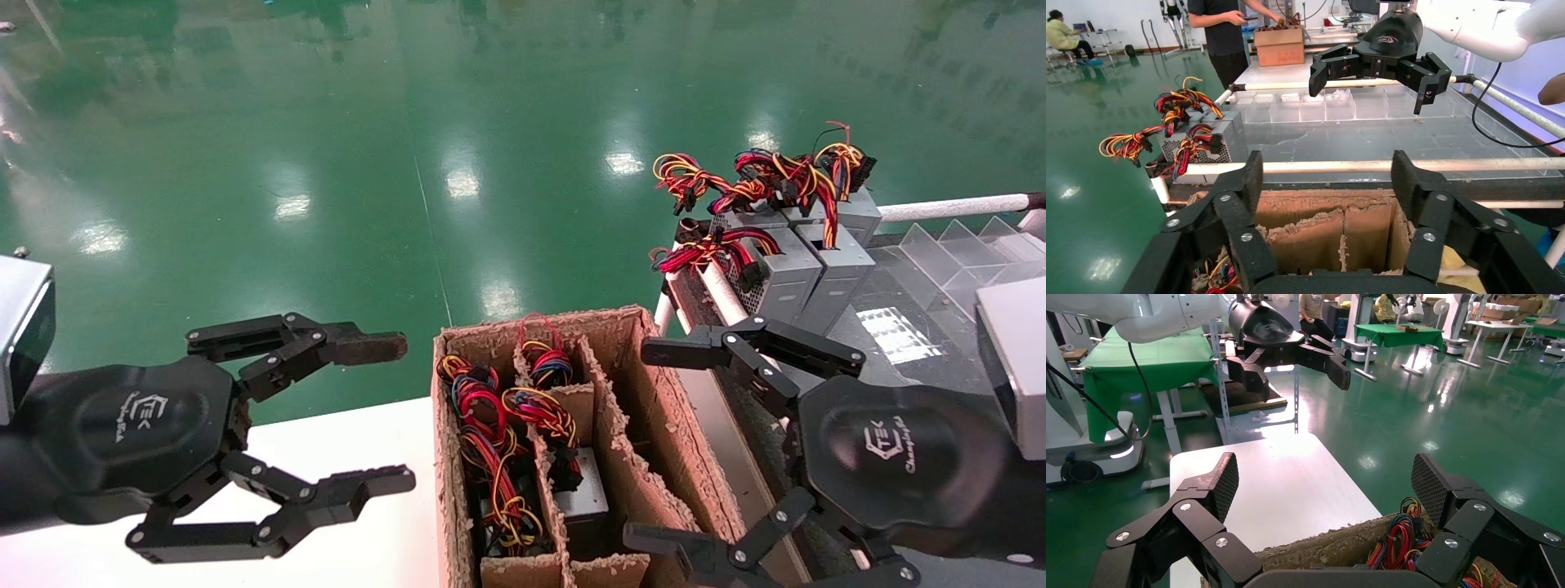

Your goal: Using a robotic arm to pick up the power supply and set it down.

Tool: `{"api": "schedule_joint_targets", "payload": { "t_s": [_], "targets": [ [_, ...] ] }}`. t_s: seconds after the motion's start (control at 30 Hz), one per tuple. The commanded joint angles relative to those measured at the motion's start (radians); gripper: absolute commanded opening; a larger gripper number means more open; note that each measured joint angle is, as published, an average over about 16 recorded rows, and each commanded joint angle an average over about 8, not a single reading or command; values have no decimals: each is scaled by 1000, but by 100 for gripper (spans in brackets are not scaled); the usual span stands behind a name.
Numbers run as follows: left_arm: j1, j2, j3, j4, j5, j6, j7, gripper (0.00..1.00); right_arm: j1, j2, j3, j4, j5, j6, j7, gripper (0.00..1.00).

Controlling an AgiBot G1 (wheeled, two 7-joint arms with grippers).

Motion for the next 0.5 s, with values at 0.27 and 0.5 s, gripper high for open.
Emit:
{"api": "schedule_joint_targets", "payload": {
  "t_s": [0.27,0.5],
  "targets": [
    [0,0,0,0,0,0,0,0,0,0,0,0,0,0,0,100],
    [0,0,0,0,0,0,0,0,0,0,0,0,0,0,0,100]
  ]
}}
